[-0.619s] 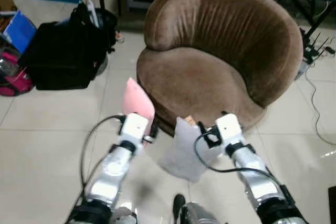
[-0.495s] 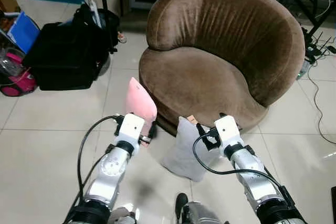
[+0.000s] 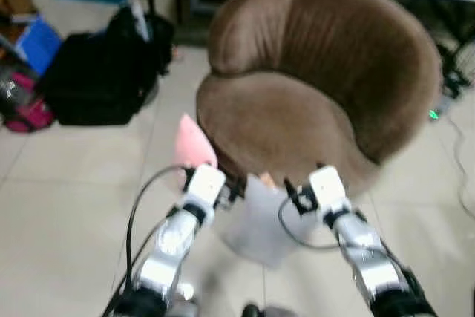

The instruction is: Move the pillow to the sofa from floor

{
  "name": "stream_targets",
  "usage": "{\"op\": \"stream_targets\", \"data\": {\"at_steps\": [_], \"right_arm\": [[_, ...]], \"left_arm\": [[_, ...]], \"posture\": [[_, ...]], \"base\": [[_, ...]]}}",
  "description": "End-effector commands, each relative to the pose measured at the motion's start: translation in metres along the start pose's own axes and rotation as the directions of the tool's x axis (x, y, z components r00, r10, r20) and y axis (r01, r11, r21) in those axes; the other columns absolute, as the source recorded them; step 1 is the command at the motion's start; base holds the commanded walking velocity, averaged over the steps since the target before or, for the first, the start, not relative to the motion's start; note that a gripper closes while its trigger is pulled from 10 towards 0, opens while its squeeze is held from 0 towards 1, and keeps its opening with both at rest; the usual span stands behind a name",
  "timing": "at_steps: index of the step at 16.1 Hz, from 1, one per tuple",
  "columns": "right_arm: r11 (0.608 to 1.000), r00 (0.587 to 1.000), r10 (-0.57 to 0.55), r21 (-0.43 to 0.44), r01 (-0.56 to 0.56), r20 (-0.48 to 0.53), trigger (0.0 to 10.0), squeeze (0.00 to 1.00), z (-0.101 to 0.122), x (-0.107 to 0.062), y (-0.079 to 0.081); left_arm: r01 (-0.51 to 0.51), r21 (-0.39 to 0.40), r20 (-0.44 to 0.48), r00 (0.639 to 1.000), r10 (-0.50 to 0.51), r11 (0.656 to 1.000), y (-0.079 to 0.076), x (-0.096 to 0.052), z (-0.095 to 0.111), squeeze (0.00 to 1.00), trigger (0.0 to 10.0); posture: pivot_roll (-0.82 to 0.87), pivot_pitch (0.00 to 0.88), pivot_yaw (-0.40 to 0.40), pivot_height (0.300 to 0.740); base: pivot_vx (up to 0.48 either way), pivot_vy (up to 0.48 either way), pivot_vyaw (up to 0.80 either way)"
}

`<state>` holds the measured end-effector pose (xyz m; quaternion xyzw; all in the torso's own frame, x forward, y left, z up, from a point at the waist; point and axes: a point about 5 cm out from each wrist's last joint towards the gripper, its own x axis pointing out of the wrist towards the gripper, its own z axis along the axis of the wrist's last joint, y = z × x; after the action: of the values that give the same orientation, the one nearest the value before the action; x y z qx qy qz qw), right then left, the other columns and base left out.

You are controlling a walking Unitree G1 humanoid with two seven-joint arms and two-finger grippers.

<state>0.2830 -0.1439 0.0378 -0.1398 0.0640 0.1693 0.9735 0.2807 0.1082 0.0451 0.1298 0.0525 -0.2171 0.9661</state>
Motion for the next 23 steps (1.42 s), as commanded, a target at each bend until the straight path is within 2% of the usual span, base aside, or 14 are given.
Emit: {"op": "stream_targets", "data": {"at_steps": [1, 4, 7, 14, 17, 19, 23], "right_arm": [[1.0, 1.0, 0.016, 0.004, -0.016, -0.012, 10.0, 0.0, -0.004, -0.003, 0.005], [1.0, 1.0, 0.025, 0.005, -0.025, -0.013, 10.0, 0.0, -0.004, -0.003, 0.007], [1.0, 0.999, 0.031, 0.003, -0.031, -0.013, 10.0, 0.0, -0.003, -0.003, 0.007], [0.999, 0.999, 0.046, -0.009, -0.046, -0.017, 10.0, 0.0, -0.002, 0.0, 0.01], [0.999, 0.999, 0.043, -0.015, -0.043, -0.01, 10.0, 0.0, 0.001, 0.001, 0.008], [0.999, 0.999, 0.045, -0.017, -0.045, -0.009, 10.0, 0.0, 0.001, 0.002, 0.008], [0.999, 0.999, 0.044, -0.016, -0.044, -0.014, 10.0, 0.0, 0.0, 0.002, 0.008]], "left_arm": [[0.012, 0.01, -0.021, 1.0, -0.012, 1.0, -0.001, -0.003, -0.005, 0.0, 10.0], [0.033, 0.047, -0.039, 0.999, -0.031, 0.998, -0.004, -0.001, -0.007, 0.0, 10.0], [0.045, 0.045, -0.041, 0.998, -0.043, 0.998, -0.005, -0.001, -0.008, 0.0, 10.0], [0.042, 0.046, -0.02, 0.999, -0.041, 0.998, -0.007, -0.002, -0.006, 0.0, 10.0], [0.01, 0.041, -0.021, 1.0, -0.009, 0.999, -0.002, 0.0, -0.005, 0.0, 10.0], [-0.019, 0.016, -0.031, 0.999, 0.02, 1.0, 0.003, 0.002, -0.005, 0.0, 10.0], [-0.029, 0.032, -0.044, 0.999, 0.031, 0.999, 0.005, 0.002, -0.006, 0.0, 10.0]], "posture": [[0.12, 0.171, -0.101, 0.74], [0.12, 0.171, -0.101, 0.74], [0.11, 0.172, -0.101, 0.74], [0.12, 0.17, -0.101, 0.74], [0.12, 0.17, -0.099, 0.74], [0.11, 0.169, -0.099, 0.74], [0.11, 0.164, -0.095, 0.74]], "base": [[0.405, -0.255, 0.0], [0.191, -0.403, 0.0], [0.0, -0.471, 0.0], [0.0, 0.0, 0.0], [0.0, 0.0, 0.0], [0.448, 0.0, 0.0], [0.091, 0.0, 0.0]]}}
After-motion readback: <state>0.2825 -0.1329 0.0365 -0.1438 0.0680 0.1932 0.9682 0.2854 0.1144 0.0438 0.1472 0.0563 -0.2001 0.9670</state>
